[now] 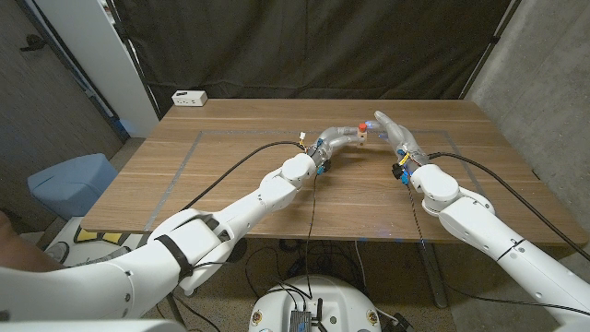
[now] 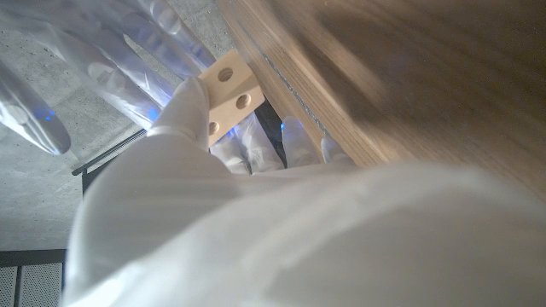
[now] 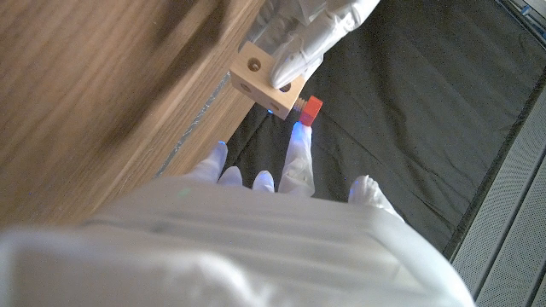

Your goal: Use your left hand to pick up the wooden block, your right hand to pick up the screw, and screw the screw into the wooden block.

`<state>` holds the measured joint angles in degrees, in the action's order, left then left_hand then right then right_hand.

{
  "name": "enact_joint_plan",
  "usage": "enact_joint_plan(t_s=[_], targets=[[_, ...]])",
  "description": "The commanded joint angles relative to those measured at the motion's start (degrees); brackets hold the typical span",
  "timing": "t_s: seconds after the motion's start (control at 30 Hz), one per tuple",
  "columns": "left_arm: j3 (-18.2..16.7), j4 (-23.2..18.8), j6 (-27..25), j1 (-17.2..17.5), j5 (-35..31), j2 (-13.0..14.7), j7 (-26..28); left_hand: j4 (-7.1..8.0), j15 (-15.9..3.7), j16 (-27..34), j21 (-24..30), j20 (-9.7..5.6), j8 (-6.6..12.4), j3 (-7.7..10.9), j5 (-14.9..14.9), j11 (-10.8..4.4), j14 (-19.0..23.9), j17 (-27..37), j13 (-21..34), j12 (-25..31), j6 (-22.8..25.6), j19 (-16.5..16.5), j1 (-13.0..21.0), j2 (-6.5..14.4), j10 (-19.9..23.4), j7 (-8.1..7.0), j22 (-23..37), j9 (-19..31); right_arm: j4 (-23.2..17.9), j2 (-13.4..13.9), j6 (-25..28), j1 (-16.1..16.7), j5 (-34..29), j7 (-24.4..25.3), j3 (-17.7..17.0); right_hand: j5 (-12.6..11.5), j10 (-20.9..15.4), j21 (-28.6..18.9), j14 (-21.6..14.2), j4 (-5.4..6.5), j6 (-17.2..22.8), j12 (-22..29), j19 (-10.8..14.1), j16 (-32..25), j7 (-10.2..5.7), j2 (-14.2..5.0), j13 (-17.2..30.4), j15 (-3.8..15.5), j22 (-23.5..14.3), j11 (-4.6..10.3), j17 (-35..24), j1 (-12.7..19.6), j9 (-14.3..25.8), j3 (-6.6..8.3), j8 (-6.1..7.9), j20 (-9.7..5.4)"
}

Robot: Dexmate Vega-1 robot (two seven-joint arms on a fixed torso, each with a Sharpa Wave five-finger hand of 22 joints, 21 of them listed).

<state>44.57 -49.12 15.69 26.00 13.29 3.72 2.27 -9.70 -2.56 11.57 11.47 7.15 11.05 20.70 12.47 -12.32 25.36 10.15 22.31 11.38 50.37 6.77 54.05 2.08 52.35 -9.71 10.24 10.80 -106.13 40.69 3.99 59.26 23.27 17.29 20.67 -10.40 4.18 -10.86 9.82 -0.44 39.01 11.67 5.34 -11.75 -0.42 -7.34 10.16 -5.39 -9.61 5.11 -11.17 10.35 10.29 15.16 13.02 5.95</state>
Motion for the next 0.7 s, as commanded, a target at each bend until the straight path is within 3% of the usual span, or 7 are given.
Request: enact_joint_plan(t_s=[0.03, 0.7], targets=[[0.08, 1.52, 0.50, -0.51, 0.14, -0.78, -0.14, 0.69, -3.11, 0.02, 0.34, 0.31, 0.27, 0.94, 0.39, 0.02, 0.31, 0.17, 1.35, 0.69, 1.16, -0.20, -0.44, 2.04, 0.63, 0.81, 0.29, 0.25, -0.17, 0.25, 0.10, 0.38, 0.29, 0.10, -0.28, -0.13, -0.53, -0.47, 0.02, -0.06, 0.51, 0.15, 0.16, -0.33, 0.10, -0.41, 0.07, 0.59, -0.08, 0.14, -0.17, 0.41, 0.20, 0.45, -0.03, 0.15], [0.34, 2.80, 0.57, -1.04, 0.09, -1.55, -0.25, 0.70, -3.06, 0.03, 0.34, 0.30, 0.28, 0.96, 0.39, 0.04, 0.32, 0.17, 1.38, 0.75, 1.15, -0.18, -0.43, 2.09, 0.71, 0.79, 0.29, 0.25, -2.14, 1.40, 0.72, 1.58, -0.54, 0.88, -0.75, -0.08, -1.87, -0.47, -0.73, -0.28, 2.51, 0.21, 0.78, -0.43, -0.14, -0.36, 0.07, 0.85, -0.07, 0.58, -0.11, 0.52, 0.22, 0.94, 0.07, 0.22]])
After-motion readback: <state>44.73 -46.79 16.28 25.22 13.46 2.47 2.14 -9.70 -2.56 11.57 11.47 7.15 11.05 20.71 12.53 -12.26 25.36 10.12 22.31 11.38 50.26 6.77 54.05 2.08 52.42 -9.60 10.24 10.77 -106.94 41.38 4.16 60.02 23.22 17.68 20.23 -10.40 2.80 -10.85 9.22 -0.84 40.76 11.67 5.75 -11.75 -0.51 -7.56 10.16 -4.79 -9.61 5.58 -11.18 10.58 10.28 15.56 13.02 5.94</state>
